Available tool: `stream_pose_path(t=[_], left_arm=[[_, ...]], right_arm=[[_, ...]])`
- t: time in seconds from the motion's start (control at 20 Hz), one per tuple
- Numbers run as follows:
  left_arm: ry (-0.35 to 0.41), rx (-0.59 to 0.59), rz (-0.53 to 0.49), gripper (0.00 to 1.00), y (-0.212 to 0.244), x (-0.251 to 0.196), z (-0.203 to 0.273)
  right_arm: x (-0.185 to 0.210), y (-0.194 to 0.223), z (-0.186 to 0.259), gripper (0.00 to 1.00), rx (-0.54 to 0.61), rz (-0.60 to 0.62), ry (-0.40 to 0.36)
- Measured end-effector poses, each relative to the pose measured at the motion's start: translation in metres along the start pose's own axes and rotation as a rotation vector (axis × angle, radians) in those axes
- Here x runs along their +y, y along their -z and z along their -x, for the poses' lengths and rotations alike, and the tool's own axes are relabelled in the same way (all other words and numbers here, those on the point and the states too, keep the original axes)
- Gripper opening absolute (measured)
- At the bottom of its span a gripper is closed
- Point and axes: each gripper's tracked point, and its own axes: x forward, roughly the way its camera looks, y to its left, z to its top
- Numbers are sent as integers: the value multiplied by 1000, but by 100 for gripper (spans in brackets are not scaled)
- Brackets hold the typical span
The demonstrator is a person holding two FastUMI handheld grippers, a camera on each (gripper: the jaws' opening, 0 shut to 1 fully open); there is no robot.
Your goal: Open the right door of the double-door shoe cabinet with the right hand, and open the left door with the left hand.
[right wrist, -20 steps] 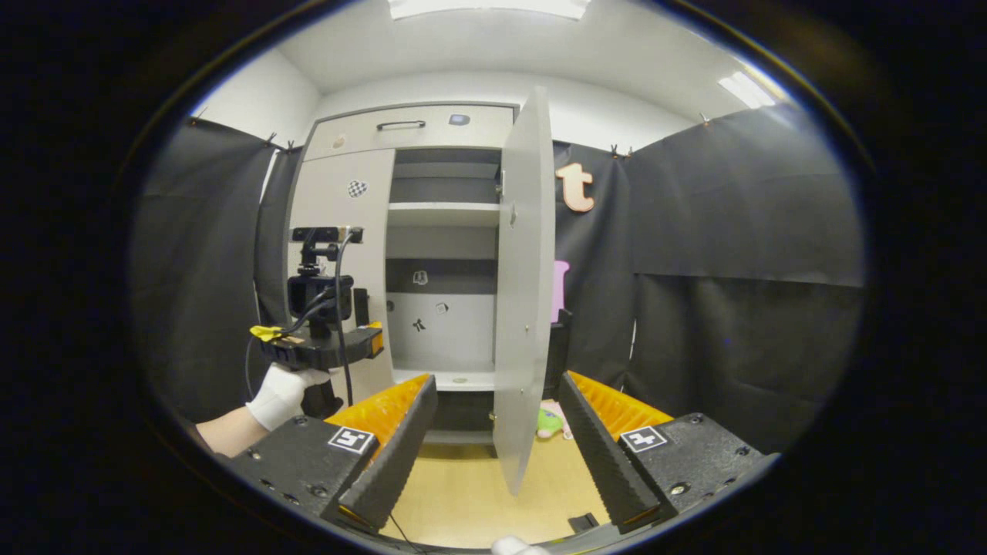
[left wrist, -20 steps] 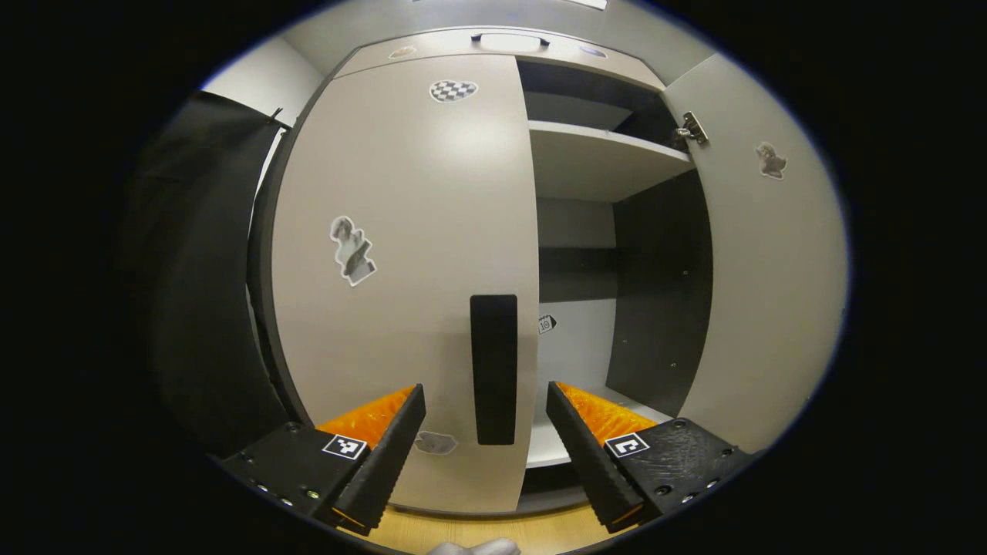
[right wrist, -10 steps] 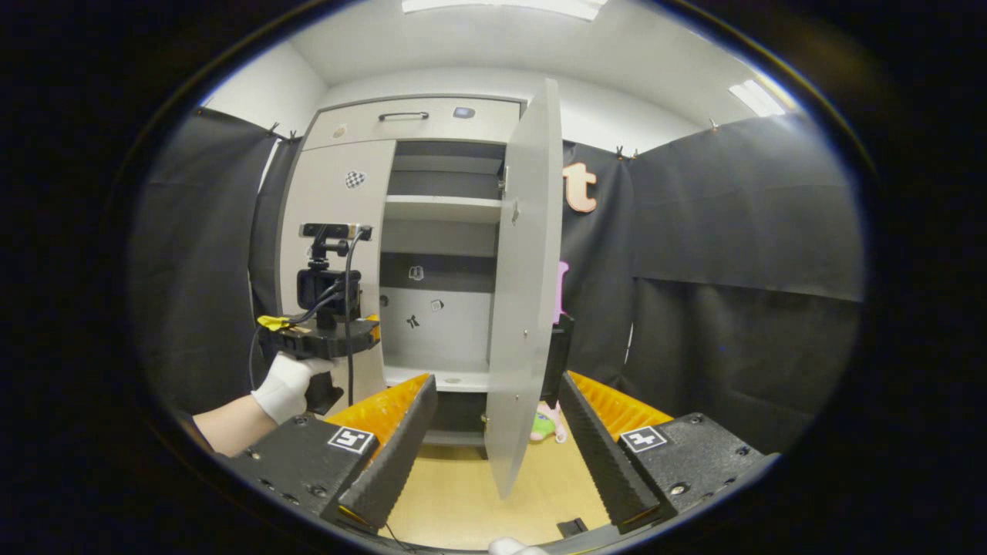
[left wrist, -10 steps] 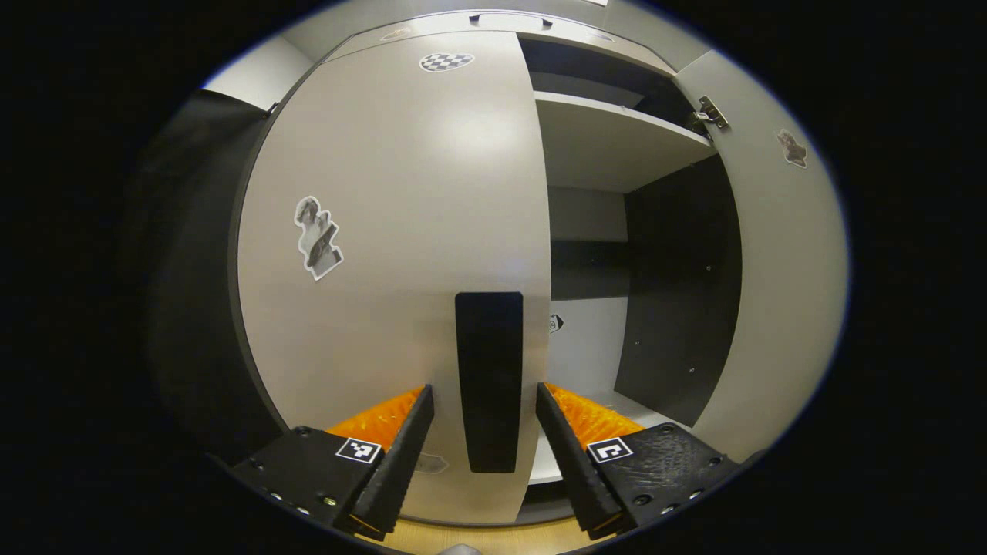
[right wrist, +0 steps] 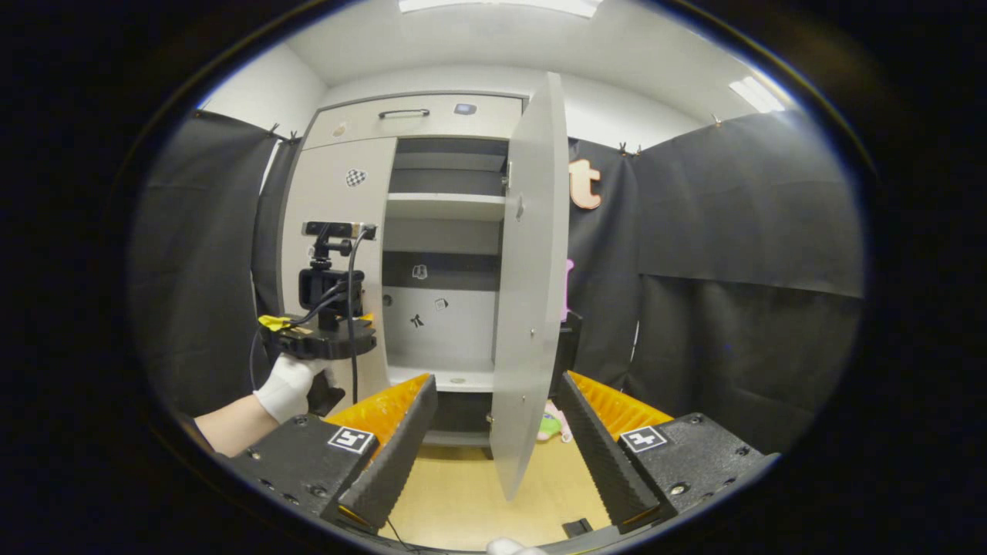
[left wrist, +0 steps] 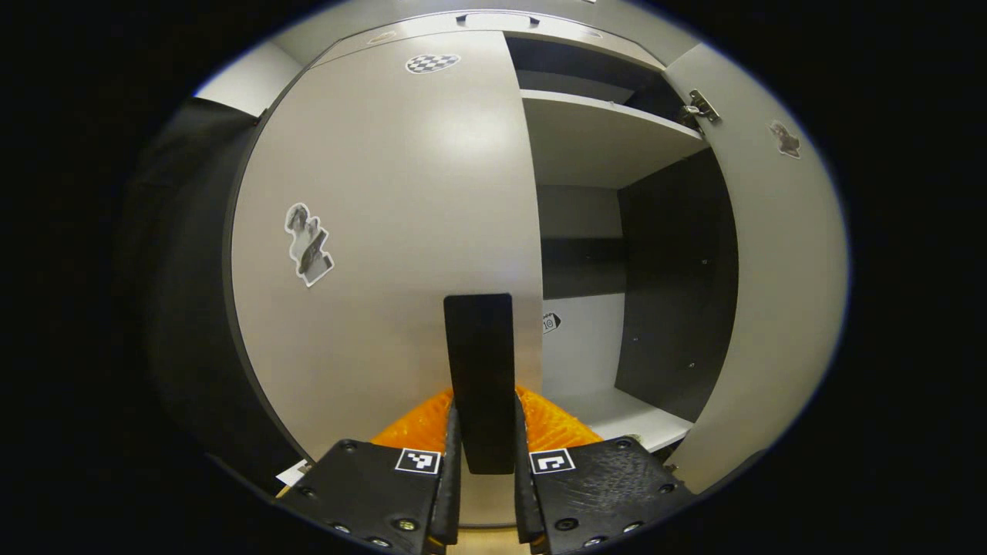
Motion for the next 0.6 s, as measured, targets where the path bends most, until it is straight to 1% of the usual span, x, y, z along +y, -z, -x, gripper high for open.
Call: stream_pose_path(t=[0.05, 0.1, 0.15, 0.3, 0.35, 0.45, 0.5, 0.55, 0.6], left_arm=[[5, 2, -1, 24, 1, -1, -1], [12, 7, -1, 24, 1, -1, 0], [19, 5, -5, 24, 1, 0, 1], [32, 9, 6, 24, 2, 0, 8], [34, 4, 14, 24, 1, 0, 11], [40, 1, 20, 24, 0, 0, 21], [43, -3, 23, 33, -1, 0, 23], [46, 1, 17, 24, -1, 1, 27], [51, 2, 22, 24, 0, 2, 29]], right_arm=[[0, 1, 0, 100, 1, 1, -3], [1, 1, 1, 99, 1, 1, -6], [1, 2, 3, 100, 1, 1, -10], [3, 4, 6, 100, 2, 2, -26], [3, 4, 7, 99, 1, 1, -33], [5, 4, 10, 100, -4, 3, -49], [6, 3, 11, 100, -8, 6, -57], [7, 4, 13, 100, -9, 8, -65], [9, 4, 15, 100, -9, 7, -76]])
